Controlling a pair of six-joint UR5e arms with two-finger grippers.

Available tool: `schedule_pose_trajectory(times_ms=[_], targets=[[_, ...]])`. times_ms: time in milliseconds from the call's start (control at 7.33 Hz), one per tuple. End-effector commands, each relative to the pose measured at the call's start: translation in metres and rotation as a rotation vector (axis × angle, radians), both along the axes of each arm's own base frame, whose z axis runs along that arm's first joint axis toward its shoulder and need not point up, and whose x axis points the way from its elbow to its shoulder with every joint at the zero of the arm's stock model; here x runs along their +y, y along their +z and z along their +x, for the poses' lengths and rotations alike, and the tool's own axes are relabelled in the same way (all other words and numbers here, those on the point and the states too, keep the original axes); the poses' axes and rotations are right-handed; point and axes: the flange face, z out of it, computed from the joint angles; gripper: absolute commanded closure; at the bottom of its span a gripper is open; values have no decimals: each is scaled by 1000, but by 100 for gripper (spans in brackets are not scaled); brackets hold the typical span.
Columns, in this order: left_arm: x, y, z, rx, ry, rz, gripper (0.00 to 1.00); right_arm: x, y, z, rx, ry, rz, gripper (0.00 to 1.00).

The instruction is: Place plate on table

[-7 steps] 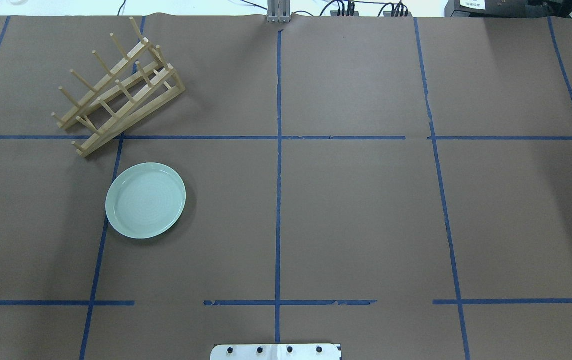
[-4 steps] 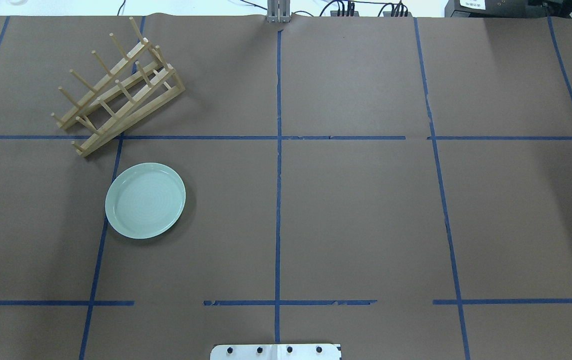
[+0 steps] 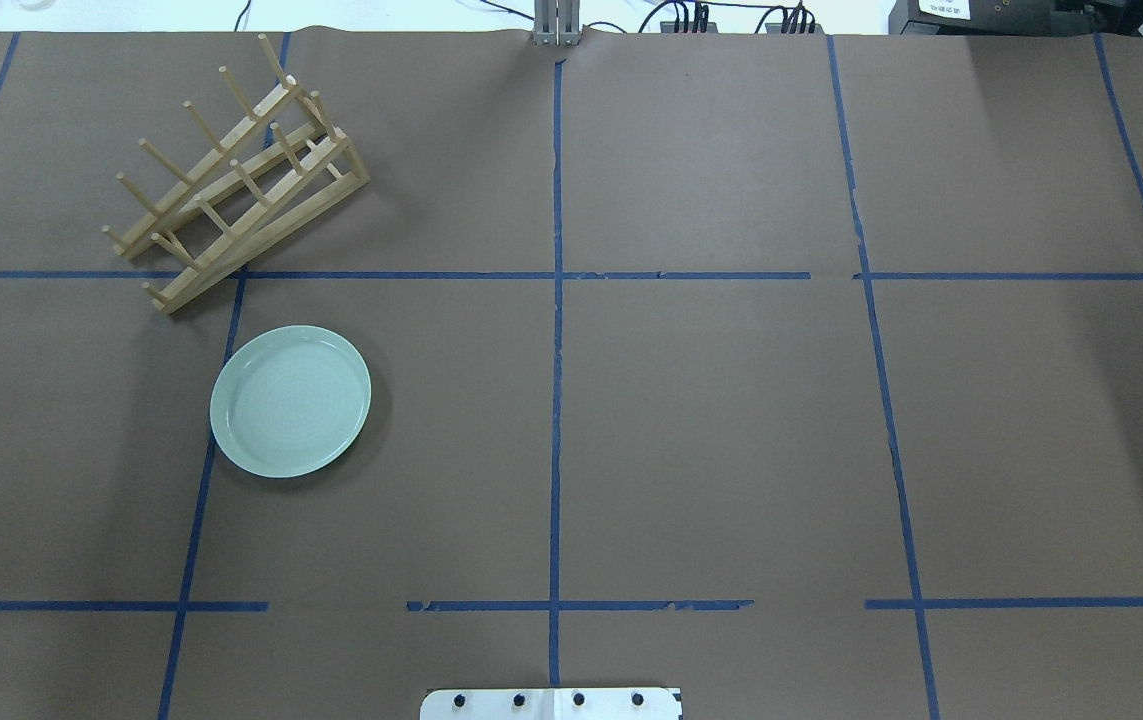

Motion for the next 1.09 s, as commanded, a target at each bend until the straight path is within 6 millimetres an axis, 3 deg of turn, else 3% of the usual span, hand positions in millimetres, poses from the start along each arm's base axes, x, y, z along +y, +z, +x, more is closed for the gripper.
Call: schedule_pose_trajectory(times_ms=[0,955], targets=[[-3,1,0,0,2,0,0,0,0,0,0,0,0,0],[-8,-9,-1,-6,2,25,0,0,0,0,0,0,0,0]])
